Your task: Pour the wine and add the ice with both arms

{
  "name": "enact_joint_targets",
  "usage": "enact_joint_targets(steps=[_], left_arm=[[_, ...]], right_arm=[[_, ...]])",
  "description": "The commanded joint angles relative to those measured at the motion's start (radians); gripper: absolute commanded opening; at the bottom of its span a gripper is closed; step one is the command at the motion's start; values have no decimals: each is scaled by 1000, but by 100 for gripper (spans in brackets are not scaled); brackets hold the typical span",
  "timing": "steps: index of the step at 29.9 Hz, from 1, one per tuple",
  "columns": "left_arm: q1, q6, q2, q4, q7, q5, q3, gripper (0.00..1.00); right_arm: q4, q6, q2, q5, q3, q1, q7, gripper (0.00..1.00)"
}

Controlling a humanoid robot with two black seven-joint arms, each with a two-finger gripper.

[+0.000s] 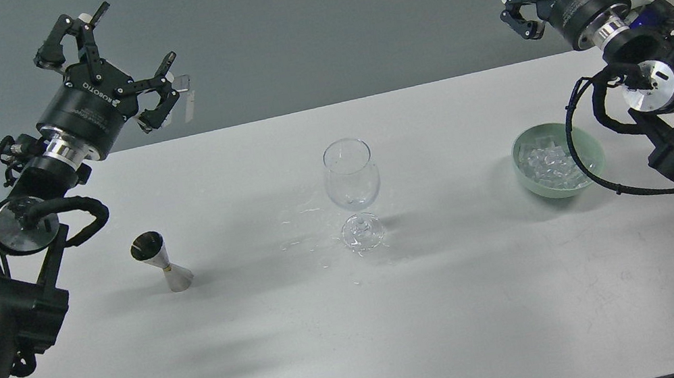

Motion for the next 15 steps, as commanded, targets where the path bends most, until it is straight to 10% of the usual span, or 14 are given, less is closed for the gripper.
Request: enact_joint_targets(steps=[1, 15], left_arm=[[54, 31, 52, -95, 14, -58, -36, 95], [488, 77, 84, -440, 158, -176, -333, 96]], right_arm=[[2, 0, -5, 0, 0, -3, 0, 100], [2, 0, -5, 0, 0, -4, 0, 100]])
